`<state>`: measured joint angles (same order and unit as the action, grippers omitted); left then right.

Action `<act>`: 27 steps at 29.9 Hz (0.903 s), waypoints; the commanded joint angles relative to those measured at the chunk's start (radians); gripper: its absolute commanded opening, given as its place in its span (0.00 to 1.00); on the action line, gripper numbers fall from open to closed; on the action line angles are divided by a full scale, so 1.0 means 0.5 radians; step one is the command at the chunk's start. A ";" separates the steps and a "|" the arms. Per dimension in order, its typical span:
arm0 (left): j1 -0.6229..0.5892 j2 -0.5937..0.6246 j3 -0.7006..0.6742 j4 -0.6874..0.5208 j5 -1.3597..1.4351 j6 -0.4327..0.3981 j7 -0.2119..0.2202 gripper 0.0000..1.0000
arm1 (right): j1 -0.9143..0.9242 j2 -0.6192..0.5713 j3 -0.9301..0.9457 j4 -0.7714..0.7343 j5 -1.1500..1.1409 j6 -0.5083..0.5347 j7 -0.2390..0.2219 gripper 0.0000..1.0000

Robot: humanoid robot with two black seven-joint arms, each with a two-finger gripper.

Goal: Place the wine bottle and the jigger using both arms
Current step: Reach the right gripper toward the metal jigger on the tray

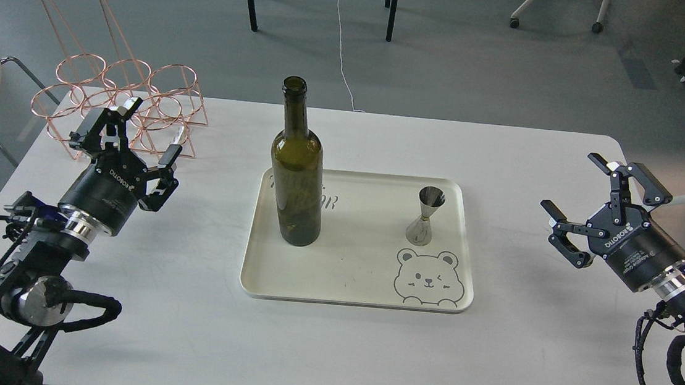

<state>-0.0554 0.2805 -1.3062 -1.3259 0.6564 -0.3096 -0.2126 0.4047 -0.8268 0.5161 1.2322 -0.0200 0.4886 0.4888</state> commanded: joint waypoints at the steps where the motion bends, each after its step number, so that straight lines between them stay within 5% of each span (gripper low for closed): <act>1: 0.009 -0.006 0.048 -0.014 -0.006 -0.004 0.002 0.98 | -0.002 0.000 -0.004 -0.004 -0.030 0.000 0.000 0.97; 13: -0.110 0.138 0.057 -0.002 -0.086 -0.013 0.023 0.98 | 0.056 -0.101 0.130 0.015 -0.655 -0.044 0.000 0.97; 15: -0.098 0.178 0.072 -0.020 -0.101 -0.001 -0.032 0.98 | 0.068 -0.138 0.216 0.021 -0.834 -0.048 0.000 0.97; 20: -0.113 0.197 0.118 -0.005 -0.083 0.049 -0.400 0.98 | 0.062 -0.159 0.507 0.112 -1.440 -0.060 0.000 0.97; 27: -0.113 0.200 0.124 -0.030 -0.067 0.042 -0.425 0.98 | 0.037 -0.190 0.511 0.364 -2.572 -0.464 0.000 0.97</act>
<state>-0.1129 0.3807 -1.2430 -1.3351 0.6180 -0.2884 -0.4230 0.4286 -0.9207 0.7964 1.3749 -1.0754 0.3619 0.4886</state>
